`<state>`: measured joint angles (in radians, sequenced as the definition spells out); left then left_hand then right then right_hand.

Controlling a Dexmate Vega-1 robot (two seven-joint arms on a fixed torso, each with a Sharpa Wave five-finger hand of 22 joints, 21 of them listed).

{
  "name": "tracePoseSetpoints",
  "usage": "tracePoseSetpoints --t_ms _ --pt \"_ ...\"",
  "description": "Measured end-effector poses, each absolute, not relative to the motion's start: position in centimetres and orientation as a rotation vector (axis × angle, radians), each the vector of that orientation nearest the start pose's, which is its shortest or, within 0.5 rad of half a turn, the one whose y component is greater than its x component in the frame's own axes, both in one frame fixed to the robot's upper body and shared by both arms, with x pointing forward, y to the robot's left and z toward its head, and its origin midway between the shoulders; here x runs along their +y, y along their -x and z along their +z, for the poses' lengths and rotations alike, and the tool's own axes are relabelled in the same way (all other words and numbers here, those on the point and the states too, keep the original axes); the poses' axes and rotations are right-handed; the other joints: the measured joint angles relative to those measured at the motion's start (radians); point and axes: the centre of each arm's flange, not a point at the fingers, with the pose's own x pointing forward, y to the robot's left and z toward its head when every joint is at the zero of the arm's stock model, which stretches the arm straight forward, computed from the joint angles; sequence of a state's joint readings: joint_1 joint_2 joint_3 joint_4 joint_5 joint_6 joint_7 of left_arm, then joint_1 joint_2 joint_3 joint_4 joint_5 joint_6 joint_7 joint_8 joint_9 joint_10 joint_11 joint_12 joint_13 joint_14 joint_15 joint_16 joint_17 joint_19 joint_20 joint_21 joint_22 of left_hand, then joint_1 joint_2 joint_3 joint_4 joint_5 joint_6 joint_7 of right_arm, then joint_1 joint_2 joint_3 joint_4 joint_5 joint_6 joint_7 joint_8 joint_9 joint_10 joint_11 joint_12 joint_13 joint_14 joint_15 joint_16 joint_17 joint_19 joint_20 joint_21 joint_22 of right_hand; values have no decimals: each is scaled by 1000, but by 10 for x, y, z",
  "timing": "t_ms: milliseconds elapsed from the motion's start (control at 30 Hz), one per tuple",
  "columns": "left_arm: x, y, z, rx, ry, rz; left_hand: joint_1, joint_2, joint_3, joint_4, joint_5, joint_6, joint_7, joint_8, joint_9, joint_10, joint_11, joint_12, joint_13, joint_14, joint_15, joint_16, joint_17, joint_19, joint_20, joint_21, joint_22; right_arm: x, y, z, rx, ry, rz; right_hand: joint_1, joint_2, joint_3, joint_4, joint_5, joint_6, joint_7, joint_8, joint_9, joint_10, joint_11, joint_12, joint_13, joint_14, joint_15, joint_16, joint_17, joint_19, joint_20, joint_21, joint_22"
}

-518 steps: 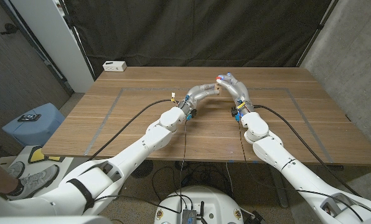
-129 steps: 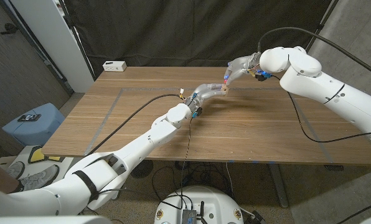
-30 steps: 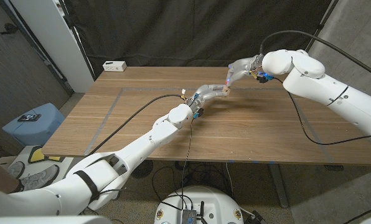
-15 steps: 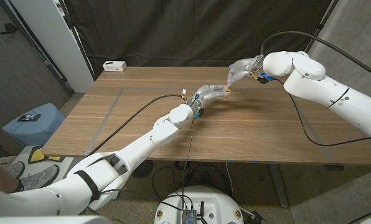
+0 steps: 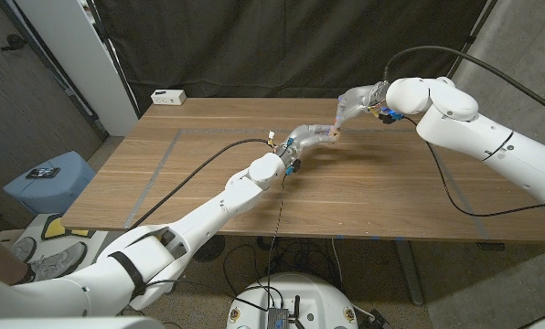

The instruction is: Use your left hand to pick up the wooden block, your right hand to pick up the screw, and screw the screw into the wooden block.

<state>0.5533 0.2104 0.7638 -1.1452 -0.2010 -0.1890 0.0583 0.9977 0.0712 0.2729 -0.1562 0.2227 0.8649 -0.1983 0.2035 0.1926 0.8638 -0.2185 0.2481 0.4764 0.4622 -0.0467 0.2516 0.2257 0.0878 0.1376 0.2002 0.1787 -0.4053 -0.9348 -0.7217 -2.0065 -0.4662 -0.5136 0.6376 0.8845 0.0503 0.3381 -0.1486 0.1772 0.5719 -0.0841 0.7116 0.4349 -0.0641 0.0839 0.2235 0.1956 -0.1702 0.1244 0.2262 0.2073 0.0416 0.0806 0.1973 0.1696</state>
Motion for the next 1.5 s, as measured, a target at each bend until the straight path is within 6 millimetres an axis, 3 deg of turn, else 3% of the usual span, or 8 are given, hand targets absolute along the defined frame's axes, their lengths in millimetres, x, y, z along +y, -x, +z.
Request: tracePoseSetpoints --t_ms 267,700,1267,1500 --pt "24 -661 -2 -622 -402 -474 0 0 0 0 -1 0 0 -2 0 -1 -1 0 0 0 0 0 -3 0 0 0 0 -211 -556 142 -294 1613 167 0 0 0 0 0 1 1 7 6 9 -2 0 0 0 0 7 0 3 3 0 0" --pt "24 -661 -3 -622 -401 -474 1 -1 0 0 -4 -2 2 -4 1 -2 -2 -1 0 10 -2 -4 -3 5 5 0 0 -209 -555 140 -292 1623 147 -10 0 -8 8 0 36 -3 43 19 38 -2 0 0 21 -9 11 0 18 0 0 0" --pt "26 -665 -3 -618 -397 -471 1 -1 0 0 1 -4 4 -3 0 2 2 -4 0 11 0 -4 -3 5 5 0 0 -205 -559 139 -281 1643 124 -129 -15 -68 59 0 81 -1 85 40 91 -2 0 0 64 -23 18 0 41 5 0 0" --pt "26 -666 -2 -618 -394 -470 9 1 0 0 1 -4 4 -4 0 2 2 -4 0 11 0 -4 -3 5 5 0 0 -203 -562 140 -277 1650 113 -180 -17 -91 83 8 95 5 85 28 106 -1 0 0 76 -21 18 5 50 3 0 0"
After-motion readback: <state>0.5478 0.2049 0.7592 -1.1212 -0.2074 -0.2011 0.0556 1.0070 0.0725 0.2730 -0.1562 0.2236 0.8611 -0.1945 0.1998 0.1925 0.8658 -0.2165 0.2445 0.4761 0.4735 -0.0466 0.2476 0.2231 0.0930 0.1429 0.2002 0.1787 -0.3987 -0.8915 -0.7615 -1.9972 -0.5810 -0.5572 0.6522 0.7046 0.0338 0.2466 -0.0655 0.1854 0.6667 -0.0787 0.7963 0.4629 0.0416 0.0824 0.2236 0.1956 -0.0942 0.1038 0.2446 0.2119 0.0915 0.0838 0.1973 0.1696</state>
